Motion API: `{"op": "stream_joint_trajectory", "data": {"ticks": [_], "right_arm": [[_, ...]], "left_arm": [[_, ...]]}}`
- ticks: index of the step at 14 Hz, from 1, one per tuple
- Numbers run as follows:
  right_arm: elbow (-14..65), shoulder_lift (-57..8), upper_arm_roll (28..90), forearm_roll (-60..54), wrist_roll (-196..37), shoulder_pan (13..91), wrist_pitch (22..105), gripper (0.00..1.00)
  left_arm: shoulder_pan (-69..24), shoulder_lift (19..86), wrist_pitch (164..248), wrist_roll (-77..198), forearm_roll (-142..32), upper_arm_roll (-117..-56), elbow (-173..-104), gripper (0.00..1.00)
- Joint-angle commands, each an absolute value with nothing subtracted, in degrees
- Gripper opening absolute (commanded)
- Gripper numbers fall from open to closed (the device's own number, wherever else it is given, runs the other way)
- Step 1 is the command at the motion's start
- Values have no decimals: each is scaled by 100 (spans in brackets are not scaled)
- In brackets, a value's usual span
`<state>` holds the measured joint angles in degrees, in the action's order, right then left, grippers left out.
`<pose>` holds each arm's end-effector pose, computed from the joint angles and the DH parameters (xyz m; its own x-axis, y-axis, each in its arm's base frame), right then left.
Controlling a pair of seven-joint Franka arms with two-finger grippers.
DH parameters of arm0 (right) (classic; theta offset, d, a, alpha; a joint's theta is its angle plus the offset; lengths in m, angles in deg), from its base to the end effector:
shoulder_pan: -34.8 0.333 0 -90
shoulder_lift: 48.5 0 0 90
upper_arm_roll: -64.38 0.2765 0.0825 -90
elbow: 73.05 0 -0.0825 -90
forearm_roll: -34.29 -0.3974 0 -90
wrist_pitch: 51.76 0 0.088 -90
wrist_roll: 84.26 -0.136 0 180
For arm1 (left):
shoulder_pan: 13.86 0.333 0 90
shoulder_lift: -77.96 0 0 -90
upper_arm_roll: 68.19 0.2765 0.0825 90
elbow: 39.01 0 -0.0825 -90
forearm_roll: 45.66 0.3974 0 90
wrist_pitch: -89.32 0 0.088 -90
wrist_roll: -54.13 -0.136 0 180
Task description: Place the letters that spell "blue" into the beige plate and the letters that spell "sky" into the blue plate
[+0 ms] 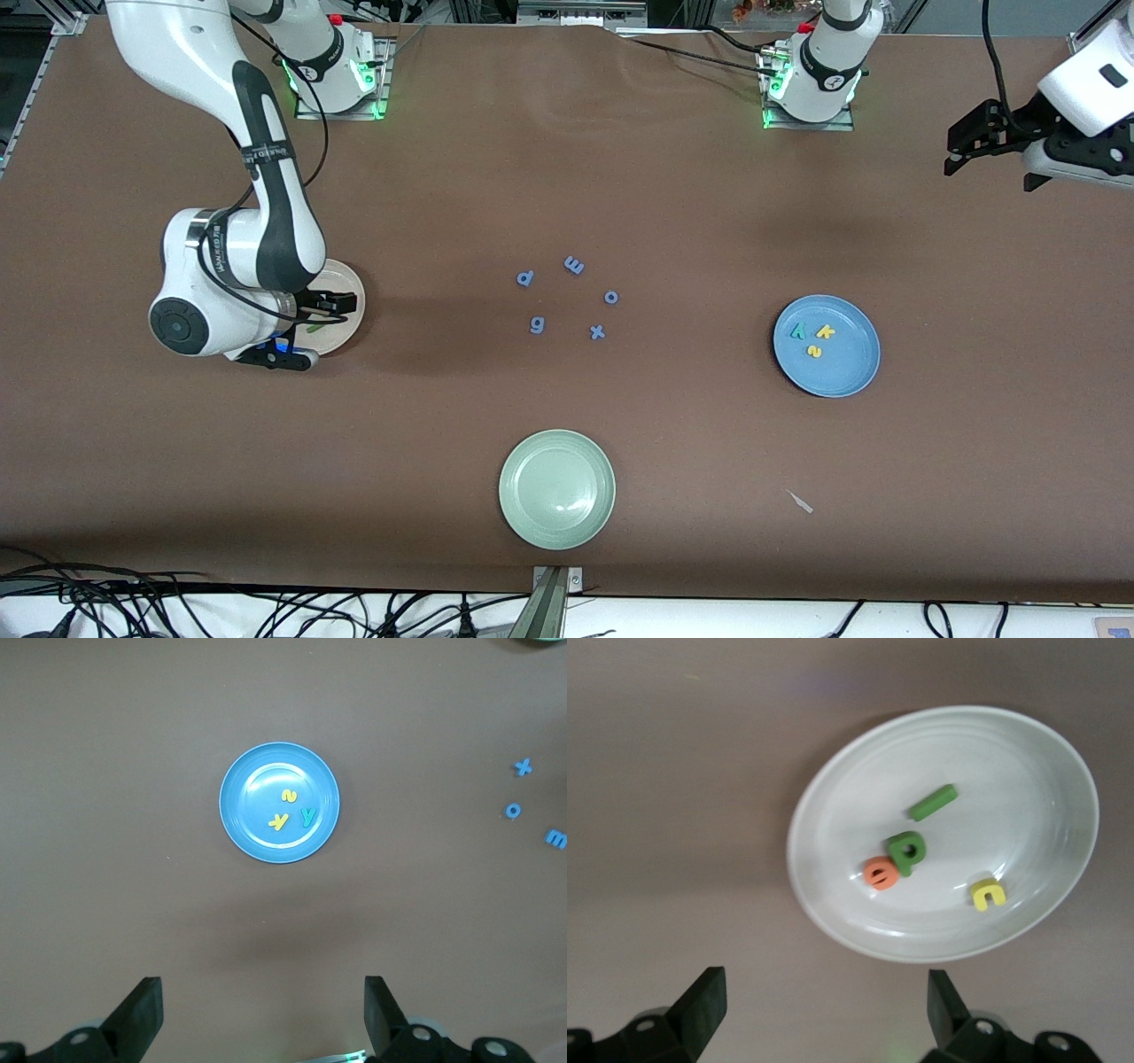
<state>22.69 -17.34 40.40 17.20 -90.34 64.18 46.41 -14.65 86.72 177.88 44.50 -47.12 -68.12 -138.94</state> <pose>0.5925 0.1005 0.2154 0.8946 -0.1076 -0.4336 -0.1143 -0.9934 0.0107 0.5201 -0.0100 0.5534 0.9828 -0.1802 -0.0406 -0.1790 -0.9833 0.0329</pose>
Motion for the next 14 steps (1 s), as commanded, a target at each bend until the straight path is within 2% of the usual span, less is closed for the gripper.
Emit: {"op": "stream_joint_trajectory", "data": {"ticks": [1,4,6,9,11,14], "right_arm": [[1819,-1765,4074,1759,-9225,6441,4167,100],[1284,-1782,4056,1768,-9200,6450,3598,100],[1203,-1922,3977,1960,-9199,6695,3481,100],[1457,-2650,4362,2742,-9182,6583,3534,100],[1747,-3125,4836,2910,-9182,6128,3569,100],[1976,-3793,5136,3016,-9112,5504,3569,100]], "left_arm": [[-1272,8535,17633,4481,-4918,-6846,-13700,100],[-1280,8534,17633,4499,-4909,-6898,-13692,100],[-1289,8534,17633,4499,-4874,-6907,-13692,100],[-1298,8534,17633,4499,-4847,-6907,-13692,100],[-1324,8534,17633,4499,-4839,-6916,-13692,100],[-1324,8534,17633,4499,-4839,-6916,-13692,100]]}}
